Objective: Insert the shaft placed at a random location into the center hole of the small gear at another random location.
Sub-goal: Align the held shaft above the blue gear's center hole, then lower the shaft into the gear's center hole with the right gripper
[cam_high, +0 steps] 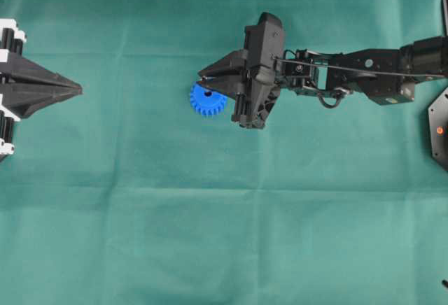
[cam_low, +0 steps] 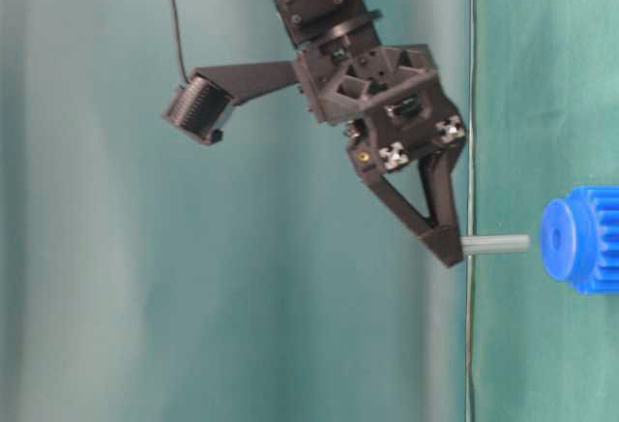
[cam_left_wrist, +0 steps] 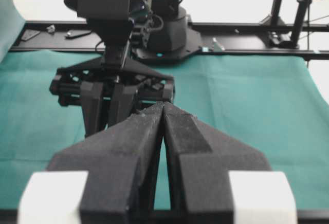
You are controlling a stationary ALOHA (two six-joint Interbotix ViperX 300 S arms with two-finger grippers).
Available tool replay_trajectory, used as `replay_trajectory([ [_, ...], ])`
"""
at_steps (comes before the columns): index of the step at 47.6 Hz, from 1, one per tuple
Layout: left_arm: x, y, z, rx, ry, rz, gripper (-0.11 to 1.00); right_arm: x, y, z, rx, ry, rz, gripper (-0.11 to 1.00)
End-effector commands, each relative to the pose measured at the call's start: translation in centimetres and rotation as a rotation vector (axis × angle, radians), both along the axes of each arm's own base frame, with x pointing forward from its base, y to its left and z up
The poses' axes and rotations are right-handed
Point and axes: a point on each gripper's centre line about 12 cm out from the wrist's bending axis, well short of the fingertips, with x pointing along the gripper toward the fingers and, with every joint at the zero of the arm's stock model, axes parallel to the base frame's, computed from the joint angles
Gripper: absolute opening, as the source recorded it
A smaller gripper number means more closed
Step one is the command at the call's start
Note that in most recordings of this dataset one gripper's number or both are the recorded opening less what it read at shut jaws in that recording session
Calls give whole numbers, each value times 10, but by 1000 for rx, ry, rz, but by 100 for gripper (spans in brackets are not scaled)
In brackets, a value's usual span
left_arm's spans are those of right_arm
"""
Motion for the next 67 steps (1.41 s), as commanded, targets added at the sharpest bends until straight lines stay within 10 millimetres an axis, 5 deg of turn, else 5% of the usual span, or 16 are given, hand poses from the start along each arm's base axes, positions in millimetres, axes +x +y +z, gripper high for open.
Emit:
replay_trajectory([
  [1, 3, 0, 8, 0, -17, -2, 0, 1, 1, 19, -33, -42, 14, 13],
  [67, 3, 0, 8, 0, -17, -2, 0, 7, -1, -37, -8, 57, 3, 13],
])
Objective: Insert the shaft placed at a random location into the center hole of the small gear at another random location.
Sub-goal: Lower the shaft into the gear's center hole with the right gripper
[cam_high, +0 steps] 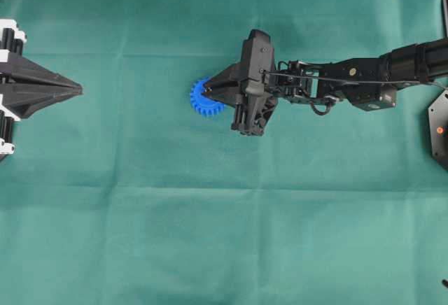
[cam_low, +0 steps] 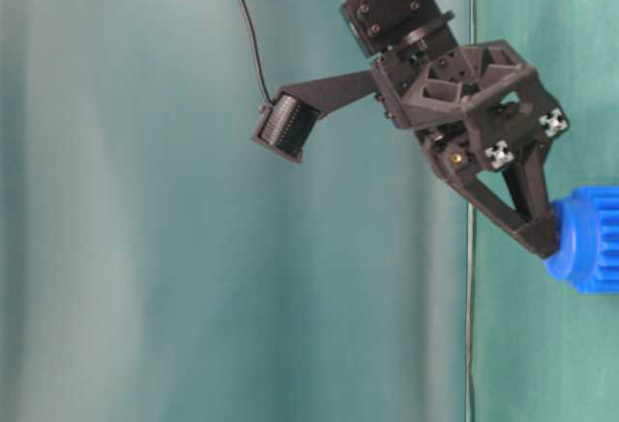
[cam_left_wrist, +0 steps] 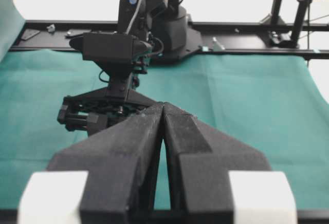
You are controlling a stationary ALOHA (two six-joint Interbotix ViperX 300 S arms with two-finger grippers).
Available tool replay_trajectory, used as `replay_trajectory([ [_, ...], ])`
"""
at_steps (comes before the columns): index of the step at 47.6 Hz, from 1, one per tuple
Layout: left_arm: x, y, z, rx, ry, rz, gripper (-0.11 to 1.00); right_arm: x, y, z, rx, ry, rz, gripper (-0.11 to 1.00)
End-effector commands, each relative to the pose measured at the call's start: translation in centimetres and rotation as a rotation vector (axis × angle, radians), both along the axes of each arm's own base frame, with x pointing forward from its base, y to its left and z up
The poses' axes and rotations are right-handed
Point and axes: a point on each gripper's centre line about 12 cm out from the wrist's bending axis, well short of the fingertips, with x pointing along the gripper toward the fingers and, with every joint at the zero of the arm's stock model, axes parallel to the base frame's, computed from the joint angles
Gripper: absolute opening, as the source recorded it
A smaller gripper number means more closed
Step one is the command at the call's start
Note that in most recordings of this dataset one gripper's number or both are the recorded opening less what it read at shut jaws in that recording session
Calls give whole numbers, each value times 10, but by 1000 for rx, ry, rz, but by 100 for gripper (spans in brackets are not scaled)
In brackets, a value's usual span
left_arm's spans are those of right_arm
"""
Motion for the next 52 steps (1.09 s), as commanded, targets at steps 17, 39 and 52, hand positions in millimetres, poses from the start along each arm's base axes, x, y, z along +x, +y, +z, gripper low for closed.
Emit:
replay_trajectory([
  [17, 3, 0, 8, 0, -17, -2, 0, 7, -2, 14, -4, -52, -8, 13],
  [39, 3, 0, 8, -2, -18, -2, 0, 7, -1, 19, -6, -61, -4, 75],
  [52, 3, 0, 8, 0, -18, -2, 0, 2, 0, 51, -19, -112, 3, 70],
])
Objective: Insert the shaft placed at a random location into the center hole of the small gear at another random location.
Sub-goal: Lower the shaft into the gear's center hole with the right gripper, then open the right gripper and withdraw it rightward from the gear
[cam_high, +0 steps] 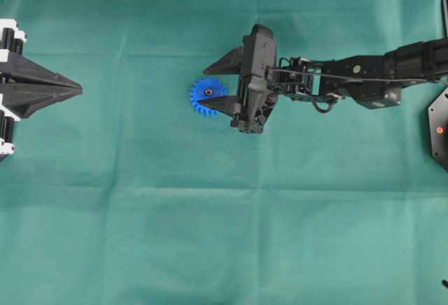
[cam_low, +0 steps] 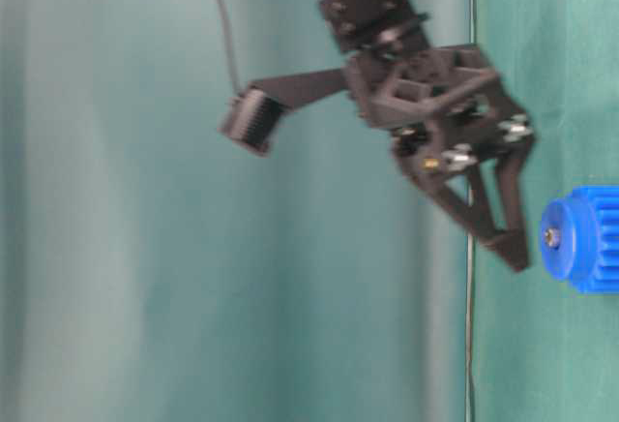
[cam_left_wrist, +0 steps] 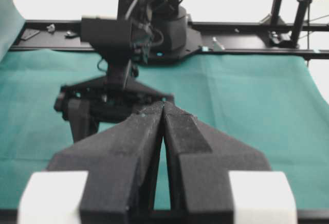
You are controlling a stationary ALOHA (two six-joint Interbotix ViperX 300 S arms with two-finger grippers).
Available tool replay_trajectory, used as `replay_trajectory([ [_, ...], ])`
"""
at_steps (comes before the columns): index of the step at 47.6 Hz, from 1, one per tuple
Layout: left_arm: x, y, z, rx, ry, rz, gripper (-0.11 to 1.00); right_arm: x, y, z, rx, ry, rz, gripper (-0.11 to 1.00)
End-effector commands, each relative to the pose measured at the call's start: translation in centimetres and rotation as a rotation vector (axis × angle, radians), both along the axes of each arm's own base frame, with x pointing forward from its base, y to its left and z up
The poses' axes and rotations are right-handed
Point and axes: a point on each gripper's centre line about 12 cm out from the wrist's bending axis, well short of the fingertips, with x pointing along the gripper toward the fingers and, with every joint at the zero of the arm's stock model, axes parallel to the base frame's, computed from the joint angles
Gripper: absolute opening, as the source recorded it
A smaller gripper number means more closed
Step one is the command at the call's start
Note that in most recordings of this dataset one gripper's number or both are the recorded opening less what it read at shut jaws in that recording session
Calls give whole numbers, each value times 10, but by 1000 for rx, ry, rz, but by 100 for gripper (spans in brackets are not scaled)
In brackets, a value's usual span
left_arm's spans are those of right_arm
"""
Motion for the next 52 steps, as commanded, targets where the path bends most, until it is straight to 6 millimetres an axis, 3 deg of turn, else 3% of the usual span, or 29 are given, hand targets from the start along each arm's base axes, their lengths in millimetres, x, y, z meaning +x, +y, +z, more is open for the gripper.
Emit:
replay_trajectory([
  [1, 3, 0, 9, 1, -20, -2, 0, 1, 1, 26, -17, -52, 9, 70],
  [24, 3, 0, 9, 1, -20, -2, 0, -12, 3, 34, -10, -50, 7, 71],
  [52, 3, 0, 9, 1, -21, -2, 0, -69, 11, 52, -12, -67, 10, 71],
])
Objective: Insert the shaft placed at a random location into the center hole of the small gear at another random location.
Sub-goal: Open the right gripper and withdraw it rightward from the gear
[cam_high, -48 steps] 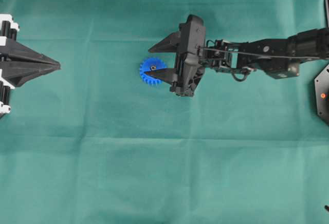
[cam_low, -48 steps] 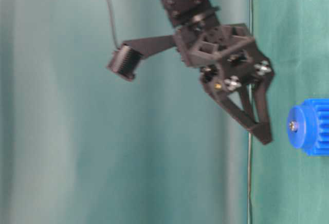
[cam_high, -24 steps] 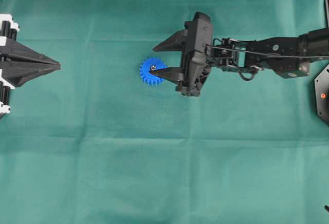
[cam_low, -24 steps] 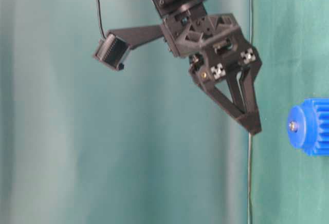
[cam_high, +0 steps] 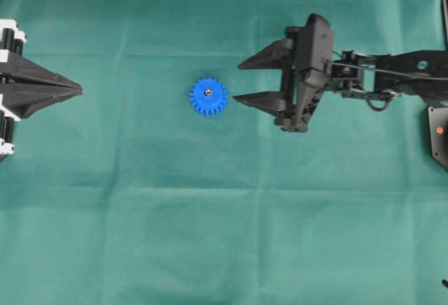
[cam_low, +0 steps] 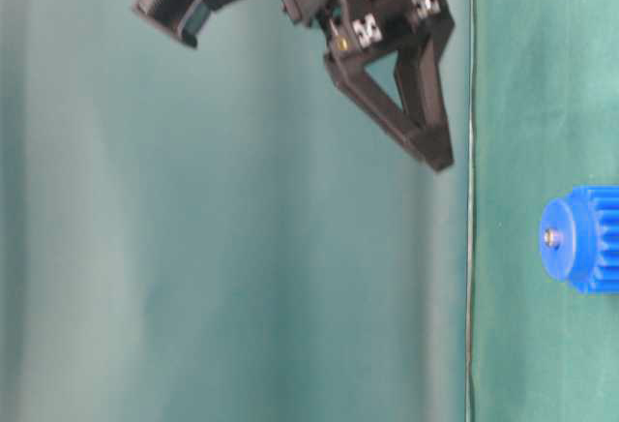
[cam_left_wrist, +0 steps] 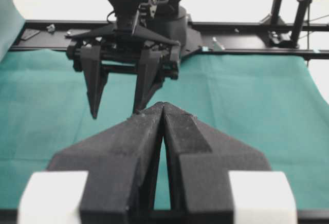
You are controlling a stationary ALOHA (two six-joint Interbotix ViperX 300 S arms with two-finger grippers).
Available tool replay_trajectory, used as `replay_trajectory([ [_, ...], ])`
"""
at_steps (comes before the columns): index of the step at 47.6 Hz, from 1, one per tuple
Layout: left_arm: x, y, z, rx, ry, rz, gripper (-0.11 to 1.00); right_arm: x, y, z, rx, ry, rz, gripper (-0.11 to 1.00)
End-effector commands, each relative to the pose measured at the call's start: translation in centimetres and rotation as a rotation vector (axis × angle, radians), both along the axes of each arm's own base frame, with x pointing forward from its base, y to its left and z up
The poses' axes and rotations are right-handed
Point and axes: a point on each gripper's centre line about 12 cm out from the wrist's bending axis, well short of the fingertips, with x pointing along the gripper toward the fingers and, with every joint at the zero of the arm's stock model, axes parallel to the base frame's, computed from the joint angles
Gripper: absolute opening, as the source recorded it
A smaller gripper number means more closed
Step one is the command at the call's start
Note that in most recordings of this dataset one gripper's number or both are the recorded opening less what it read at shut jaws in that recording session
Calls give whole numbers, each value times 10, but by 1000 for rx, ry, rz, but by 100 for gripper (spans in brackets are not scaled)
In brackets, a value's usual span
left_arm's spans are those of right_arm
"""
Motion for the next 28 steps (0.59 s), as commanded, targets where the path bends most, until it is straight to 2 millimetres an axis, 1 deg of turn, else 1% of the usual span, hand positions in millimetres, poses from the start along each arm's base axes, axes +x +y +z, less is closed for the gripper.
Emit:
replay_trajectory([
  [1, 3, 0, 8, 1, -20, -2, 0, -4, 2, 14, -8, -38, 5, 71],
  [10, 3, 0, 8, 3, -20, -2, 0, -15, 4, 19, -8, -50, 6, 71],
  [28, 3, 0, 8, 3, -18, -2, 0, -15, 6, 20, -9, -55, 13, 71],
])
